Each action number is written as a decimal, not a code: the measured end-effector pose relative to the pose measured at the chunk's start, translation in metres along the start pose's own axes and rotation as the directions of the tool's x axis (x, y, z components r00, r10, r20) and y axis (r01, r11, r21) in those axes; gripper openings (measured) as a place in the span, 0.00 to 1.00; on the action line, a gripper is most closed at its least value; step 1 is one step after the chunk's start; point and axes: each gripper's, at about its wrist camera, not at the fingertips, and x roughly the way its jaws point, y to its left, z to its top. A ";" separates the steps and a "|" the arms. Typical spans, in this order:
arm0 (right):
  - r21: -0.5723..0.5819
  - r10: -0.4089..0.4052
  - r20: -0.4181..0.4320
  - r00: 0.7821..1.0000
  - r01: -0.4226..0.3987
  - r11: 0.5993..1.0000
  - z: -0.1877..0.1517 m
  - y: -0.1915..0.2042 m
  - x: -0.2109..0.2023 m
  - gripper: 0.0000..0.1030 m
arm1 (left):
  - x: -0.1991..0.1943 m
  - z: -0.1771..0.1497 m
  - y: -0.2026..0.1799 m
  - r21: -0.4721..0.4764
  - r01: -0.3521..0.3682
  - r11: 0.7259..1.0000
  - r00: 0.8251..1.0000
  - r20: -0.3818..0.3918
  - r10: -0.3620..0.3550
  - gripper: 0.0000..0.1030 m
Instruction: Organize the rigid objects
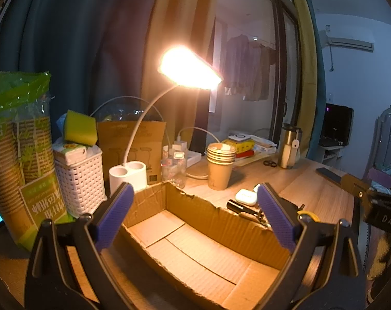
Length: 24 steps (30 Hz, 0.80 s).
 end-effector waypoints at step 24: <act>-0.004 -0.002 -0.001 1.000 0.002 1.000 -0.003 0.002 0.001 0.95 | -0.002 0.000 0.001 -0.016 -0.009 1.000 1.000 -0.005 0.009 0.94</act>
